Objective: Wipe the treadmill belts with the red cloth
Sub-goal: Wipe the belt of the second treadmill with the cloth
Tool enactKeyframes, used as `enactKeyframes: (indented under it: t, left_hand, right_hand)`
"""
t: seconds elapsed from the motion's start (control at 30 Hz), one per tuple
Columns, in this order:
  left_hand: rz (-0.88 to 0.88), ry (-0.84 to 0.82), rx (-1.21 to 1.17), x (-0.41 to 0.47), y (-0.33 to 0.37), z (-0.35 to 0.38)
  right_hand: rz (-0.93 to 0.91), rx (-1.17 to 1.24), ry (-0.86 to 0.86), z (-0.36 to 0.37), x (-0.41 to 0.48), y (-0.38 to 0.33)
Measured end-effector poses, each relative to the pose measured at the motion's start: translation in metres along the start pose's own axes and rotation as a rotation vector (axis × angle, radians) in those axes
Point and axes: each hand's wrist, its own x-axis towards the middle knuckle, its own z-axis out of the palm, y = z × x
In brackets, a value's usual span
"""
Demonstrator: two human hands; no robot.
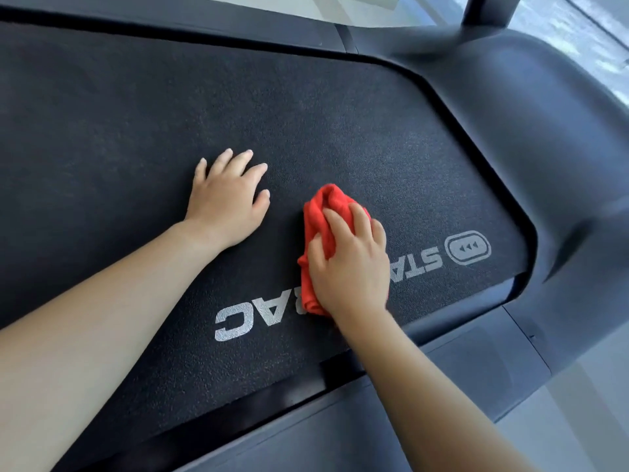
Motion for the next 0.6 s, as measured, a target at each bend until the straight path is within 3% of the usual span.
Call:
enactKeyframes:
  t: [0.13, 0.3, 0.5, 0.6]
  left_hand:
    - [0.017, -0.032, -0.004, -0.009, 0.016, 0.003]
    - [0.058, -0.072, 0.000, -0.013, 0.038, 0.007]
    - [0.151, -0.118, 0.032, -0.009, 0.068, 0.019]
    - [0.126, -0.109, 0.004, -0.004, 0.078, 0.022]
  right_hand:
    - [-0.026, 0.000, 0.046, -0.008, -0.015, 0.018]
    - [0.117, -0.013, -0.045, -0.009, 0.038, 0.048]
    - [0.098, -0.045, -0.007, -0.026, -0.014, 0.069]
    - [0.151, -0.069, -0.013, -0.024, 0.021, 0.086]
